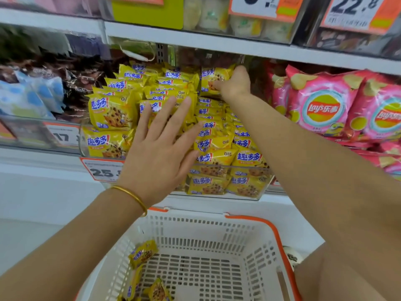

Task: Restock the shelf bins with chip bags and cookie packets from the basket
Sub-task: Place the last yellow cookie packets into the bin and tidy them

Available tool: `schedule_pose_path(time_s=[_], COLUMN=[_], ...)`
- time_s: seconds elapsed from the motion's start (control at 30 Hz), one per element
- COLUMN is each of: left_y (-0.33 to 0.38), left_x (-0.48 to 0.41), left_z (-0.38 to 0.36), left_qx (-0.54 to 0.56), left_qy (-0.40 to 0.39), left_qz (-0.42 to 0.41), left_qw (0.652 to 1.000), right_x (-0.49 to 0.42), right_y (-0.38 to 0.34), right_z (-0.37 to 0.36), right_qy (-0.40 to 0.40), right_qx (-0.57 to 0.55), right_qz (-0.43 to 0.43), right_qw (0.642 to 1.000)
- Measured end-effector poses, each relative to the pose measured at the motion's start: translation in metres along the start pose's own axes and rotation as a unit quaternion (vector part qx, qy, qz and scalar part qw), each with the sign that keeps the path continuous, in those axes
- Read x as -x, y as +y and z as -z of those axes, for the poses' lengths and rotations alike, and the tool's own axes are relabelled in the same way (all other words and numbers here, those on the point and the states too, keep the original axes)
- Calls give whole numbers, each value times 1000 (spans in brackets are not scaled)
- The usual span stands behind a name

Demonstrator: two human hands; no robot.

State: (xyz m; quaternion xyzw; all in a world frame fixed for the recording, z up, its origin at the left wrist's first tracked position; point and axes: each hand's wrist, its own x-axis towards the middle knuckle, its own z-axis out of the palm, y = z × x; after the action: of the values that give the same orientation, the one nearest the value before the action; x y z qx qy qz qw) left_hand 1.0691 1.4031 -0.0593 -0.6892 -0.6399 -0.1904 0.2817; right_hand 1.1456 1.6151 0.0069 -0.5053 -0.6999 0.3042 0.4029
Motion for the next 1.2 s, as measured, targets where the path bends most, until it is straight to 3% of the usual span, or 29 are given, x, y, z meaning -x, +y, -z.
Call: schedule_pose_path(time_s=[0.17, 0.37, 0.63, 0.77, 0.87, 1.0, 1.1, 1.2], left_y=[-1, -1, 1, 9, 18, 20, 12, 1], left_x=[0, -1, 7, 20, 44, 91, 142, 191], left_z=[-2, -4, 2, 14, 27, 31, 20, 13], left_qx=[-2, 1, 13, 42, 64, 37, 16, 9], left_qy=[-2, -4, -6, 6, 22, -64, -177, -260], left_qz=[3, 9, 3, -16, -26, -29, -20, 11], left_qw=[1000, 1000, 1000, 999, 997, 997, 984, 966], right_x=[-9, -11, 6, 55, 125, 217, 257, 284], right_y=[8, 5, 3, -8, -12, 8, 55, 127], right_z=[-2, -9, 15, 42, 71, 68, 11, -67], right_qy=[17, -37, -51, -47, -65, -204, -352, -490], right_qx=[65, 164, 115, 132, 42, -72, 20, 153], right_qz=[-13, 10, -30, 50, 140, 142, 83, 23], right_qw=[998, 986, 992, 989, 987, 966, 932, 858])
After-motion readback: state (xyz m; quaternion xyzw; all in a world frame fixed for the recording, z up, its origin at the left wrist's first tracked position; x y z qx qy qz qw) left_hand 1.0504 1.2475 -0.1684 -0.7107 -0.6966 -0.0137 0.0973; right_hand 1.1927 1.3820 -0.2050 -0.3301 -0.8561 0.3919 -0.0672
